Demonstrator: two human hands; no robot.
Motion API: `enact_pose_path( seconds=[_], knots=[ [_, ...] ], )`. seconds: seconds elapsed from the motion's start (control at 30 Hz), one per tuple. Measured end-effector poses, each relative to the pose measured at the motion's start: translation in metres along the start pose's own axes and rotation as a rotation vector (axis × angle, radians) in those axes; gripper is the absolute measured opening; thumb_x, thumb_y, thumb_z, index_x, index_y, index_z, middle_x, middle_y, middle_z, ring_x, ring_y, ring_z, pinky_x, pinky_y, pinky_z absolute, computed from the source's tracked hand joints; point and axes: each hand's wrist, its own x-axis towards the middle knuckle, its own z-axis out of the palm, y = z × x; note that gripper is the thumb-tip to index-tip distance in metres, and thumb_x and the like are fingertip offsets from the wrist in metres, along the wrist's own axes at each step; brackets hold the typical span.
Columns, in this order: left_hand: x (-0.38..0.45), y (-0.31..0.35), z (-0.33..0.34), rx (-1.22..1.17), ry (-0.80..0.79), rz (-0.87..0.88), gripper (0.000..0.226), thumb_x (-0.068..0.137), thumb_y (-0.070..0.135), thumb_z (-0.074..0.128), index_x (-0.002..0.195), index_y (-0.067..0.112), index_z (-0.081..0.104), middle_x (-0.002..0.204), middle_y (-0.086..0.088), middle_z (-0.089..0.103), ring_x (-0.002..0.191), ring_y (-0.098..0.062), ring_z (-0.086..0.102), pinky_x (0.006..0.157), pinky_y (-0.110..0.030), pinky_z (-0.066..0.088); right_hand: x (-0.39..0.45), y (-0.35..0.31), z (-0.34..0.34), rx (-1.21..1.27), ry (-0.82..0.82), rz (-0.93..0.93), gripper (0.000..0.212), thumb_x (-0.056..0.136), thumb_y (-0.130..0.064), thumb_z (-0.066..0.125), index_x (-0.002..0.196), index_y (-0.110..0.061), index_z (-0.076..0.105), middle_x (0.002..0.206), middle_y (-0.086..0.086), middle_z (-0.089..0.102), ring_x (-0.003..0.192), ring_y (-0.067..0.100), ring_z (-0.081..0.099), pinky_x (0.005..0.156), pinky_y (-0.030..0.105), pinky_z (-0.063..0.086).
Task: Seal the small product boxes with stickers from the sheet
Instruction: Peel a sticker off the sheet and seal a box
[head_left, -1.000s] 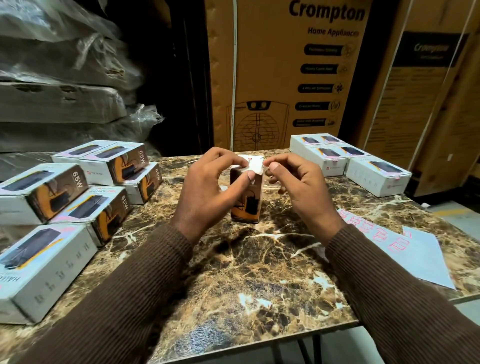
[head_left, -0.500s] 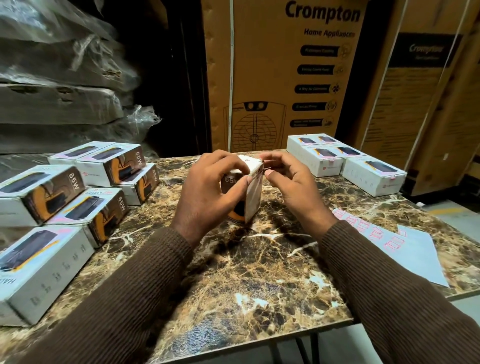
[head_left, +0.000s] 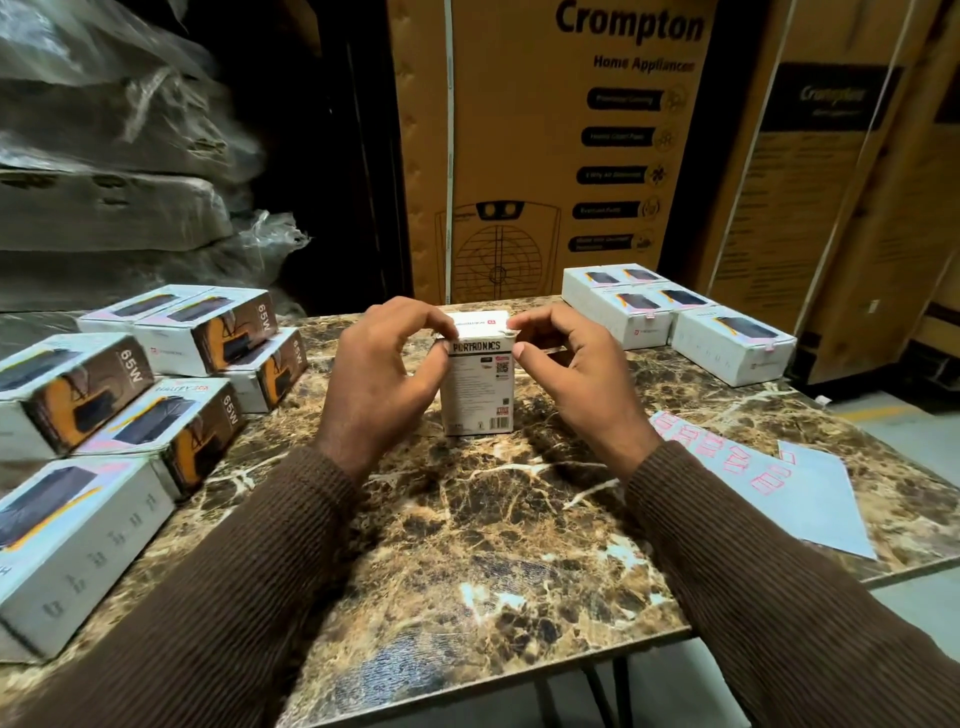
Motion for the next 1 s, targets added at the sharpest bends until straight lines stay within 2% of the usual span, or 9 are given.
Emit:
enact_pose_path(
  seconds=[0.2,0.37,0.47,0.57,0.7,0.77,0.8,0.9,1.0],
  knots=[
    [-0.002,0.004,0.000,0.002,0.023,0.017,0.009,0.094,0.015,0.070,0.102,0.018,0.071,0.111,0.005,0.065,0.107,-0.014,0.058,0.089,-0.038,0.054,0.000,-0.001,0.000,-0.028,0.014,-0.024,0.018,0.100,-0.015,0.068,0.117,-0.017,0.071,0.111,-0.008,0.072,0.103,0.007,0.067,0.087,0.035,0.061],
    [-0.005,0.024,0.002,0.010,0.085,0.110,0.010,0.093,0.008,0.073,0.102,0.011,0.073,0.110,0.000,0.064,0.106,-0.018,0.057,0.085,-0.037,0.051,0.004,-0.006,-0.013,0.173,0.121,0.081,0.018,0.099,-0.008,0.067,0.115,-0.013,0.074,0.105,-0.001,0.075,0.096,0.007,0.068,0.079,0.030,0.059],
    [-0.012,0.044,0.012,-0.042,-0.017,0.216,0.011,0.093,0.008,0.074,0.103,0.011,0.074,0.111,0.000,0.066,0.105,-0.018,0.058,0.085,-0.039,0.051,0.008,-0.018,-0.036,0.374,0.198,0.162,0.018,0.099,-0.005,0.066,0.113,-0.011,0.074,0.103,0.007,0.074,0.092,0.016,0.068,0.072,0.026,0.056],
    [-0.022,0.059,0.029,-0.127,-0.264,0.311,0.015,0.095,0.019,0.070,0.108,0.017,0.075,0.115,0.004,0.067,0.110,-0.014,0.060,0.092,-0.037,0.054,0.003,-0.024,-0.075,0.413,0.199,0.201,0.015,0.099,-0.007,0.067,0.112,-0.011,0.075,0.101,0.012,0.074,0.087,0.014,0.067,0.072,0.025,0.055],
    [-0.038,0.074,0.047,-0.179,-0.535,0.339,0.026,0.104,0.037,0.058,0.120,0.024,0.074,0.127,0.011,0.065,0.120,-0.005,0.056,0.100,-0.034,0.053,-0.019,-0.001,-0.137,0.109,-0.025,0.188,0.013,0.099,-0.009,0.070,0.110,-0.011,0.077,0.105,0.015,0.075,0.087,0.018,0.067,0.074,0.027,0.055],
    [-0.041,0.078,0.053,-0.171,-0.600,0.359,0.032,0.107,0.042,0.054,0.127,0.025,0.073,0.132,0.011,0.064,0.122,-0.004,0.056,0.101,-0.033,0.051,-0.029,0.019,-0.163,-0.137,-0.148,0.173,0.013,0.097,-0.009,0.072,0.107,-0.016,0.079,0.100,0.005,0.078,0.089,0.023,0.070,0.082,0.038,0.058],
    [-0.041,0.079,0.056,-0.160,-0.624,0.370,0.035,0.107,0.046,0.052,0.129,0.026,0.071,0.134,0.012,0.063,0.124,-0.003,0.055,0.102,-0.033,0.051,-0.033,0.028,-0.173,-0.266,-0.201,0.166,0.014,0.097,-0.010,0.074,0.105,-0.019,0.080,0.099,-0.002,0.078,0.090,0.020,0.071,0.085,0.040,0.059],
    [-0.040,0.083,0.066,-0.131,-0.689,0.353,0.047,0.106,0.059,0.045,0.138,0.030,0.066,0.142,0.015,0.059,0.129,0.001,0.052,0.105,-0.036,0.051,-0.047,0.044,-0.191,-0.482,-0.346,0.177,0.018,0.094,-0.011,0.076,0.104,-0.026,0.080,0.098,-0.015,0.077,0.090,0.002,0.071,0.083,0.030,0.060],
    [-0.038,0.091,0.075,-0.136,-0.733,0.338,0.052,0.105,0.063,0.045,0.143,0.031,0.062,0.144,0.015,0.058,0.131,0.000,0.051,0.107,-0.039,0.050,-0.057,0.052,-0.197,-0.545,-0.440,0.156,0.019,0.093,-0.016,0.079,0.105,-0.031,0.080,0.098,-0.021,0.075,0.092,-0.004,0.069,0.076,0.017,0.050]
  ],
)
